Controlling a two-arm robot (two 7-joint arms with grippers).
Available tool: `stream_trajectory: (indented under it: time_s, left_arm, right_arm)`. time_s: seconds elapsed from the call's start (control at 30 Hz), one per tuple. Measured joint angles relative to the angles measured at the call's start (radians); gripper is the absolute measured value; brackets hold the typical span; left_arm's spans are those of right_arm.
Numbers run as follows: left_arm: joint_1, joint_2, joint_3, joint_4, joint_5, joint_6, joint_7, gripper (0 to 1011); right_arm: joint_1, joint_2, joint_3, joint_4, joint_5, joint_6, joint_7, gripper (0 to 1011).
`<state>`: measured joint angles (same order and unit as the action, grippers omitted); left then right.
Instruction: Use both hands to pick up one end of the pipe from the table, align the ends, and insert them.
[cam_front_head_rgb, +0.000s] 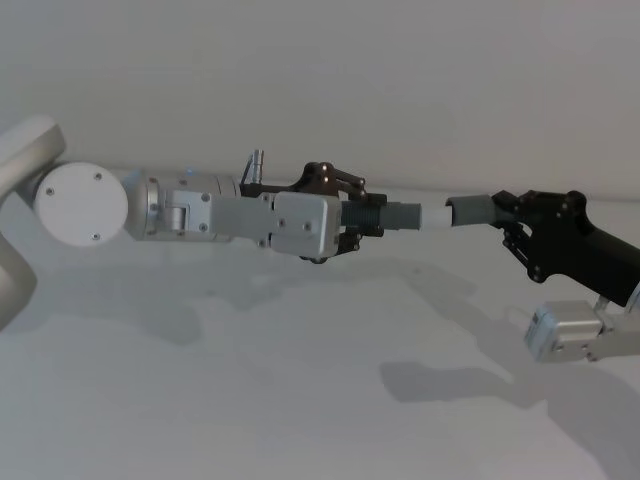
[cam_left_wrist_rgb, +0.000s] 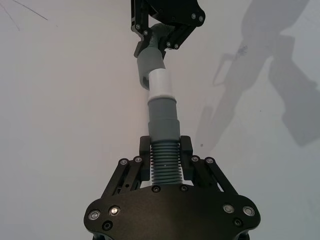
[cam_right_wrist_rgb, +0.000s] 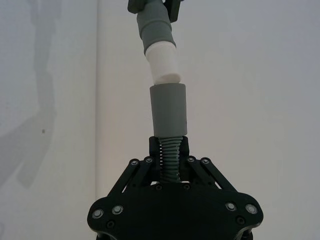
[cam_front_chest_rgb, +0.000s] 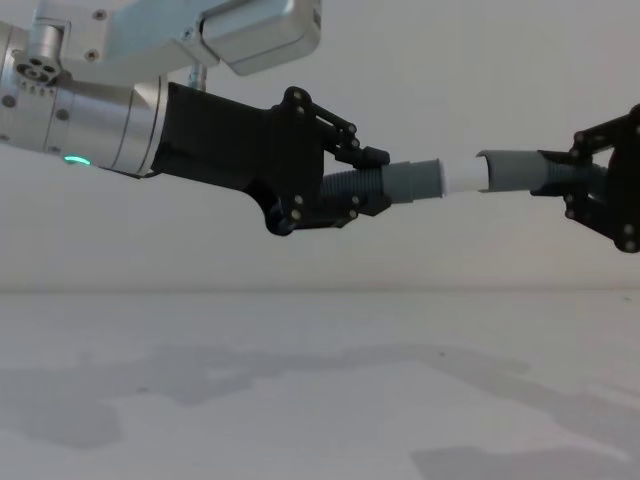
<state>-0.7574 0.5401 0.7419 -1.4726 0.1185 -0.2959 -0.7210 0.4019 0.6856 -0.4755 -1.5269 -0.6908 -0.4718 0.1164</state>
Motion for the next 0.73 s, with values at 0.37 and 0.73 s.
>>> stream_trajectory:
  time_s: [0.37, 0.73]
  left_arm:
    - [0.0, 0.001, 0.0, 0.0, 0.0, 0.0, 0.0, 328]
    - [0.0, 0.001, 0.0, 0.0, 0.0, 0.0, 0.0, 328]
  right_arm:
    - [-0.003, 0.001, 0.001, -0.003, -0.007, 0.011, -0.003, 170]
    - [-0.004, 0.001, 0.002, -0.004, -0.01, 0.016, -0.004, 170]
